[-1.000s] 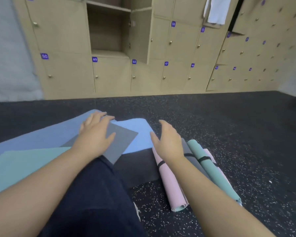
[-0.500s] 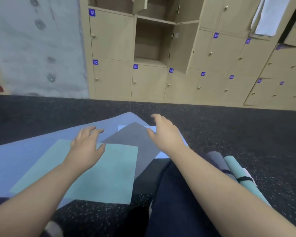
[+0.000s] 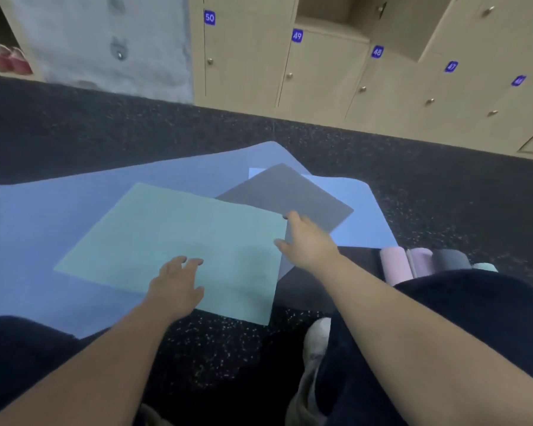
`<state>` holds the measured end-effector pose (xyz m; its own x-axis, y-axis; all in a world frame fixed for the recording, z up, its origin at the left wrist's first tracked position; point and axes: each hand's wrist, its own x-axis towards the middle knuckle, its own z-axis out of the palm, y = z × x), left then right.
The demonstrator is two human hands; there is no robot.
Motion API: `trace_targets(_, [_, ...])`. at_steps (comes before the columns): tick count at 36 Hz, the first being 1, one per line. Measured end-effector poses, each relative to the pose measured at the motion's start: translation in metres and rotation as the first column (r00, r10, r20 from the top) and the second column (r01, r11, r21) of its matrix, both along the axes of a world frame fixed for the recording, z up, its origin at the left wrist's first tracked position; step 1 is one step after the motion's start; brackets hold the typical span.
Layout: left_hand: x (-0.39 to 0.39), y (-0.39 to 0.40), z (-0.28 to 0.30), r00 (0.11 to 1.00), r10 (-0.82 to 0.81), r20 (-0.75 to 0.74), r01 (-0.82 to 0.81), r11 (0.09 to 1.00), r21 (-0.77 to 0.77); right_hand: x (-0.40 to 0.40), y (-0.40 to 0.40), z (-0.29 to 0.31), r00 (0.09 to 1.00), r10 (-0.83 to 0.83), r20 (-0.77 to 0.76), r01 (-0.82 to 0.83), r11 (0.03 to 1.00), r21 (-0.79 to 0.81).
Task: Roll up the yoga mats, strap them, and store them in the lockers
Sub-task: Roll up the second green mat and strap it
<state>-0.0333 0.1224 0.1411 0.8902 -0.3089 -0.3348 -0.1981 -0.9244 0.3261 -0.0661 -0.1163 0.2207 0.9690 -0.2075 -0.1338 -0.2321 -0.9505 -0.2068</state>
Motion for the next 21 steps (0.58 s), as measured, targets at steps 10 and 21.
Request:
trace_targets(10, [0.016, -0.003, -0.078, 0.979, 0.061, -0.193, -0.067, 0.998, -0.021, 0.028, 0.029, -0.094, 0.983, 0.141, -0.116, -0.144, 0.989, -0.023])
trace_targets(21, [0.018, 0.007, -0.142, 0.891, 0.175, -0.420, -0.150, 0.984, 0.091, 0.019, 0.019, -0.180, 0.911, 0.167, -0.377, -0.170, 0.985, 0.025])
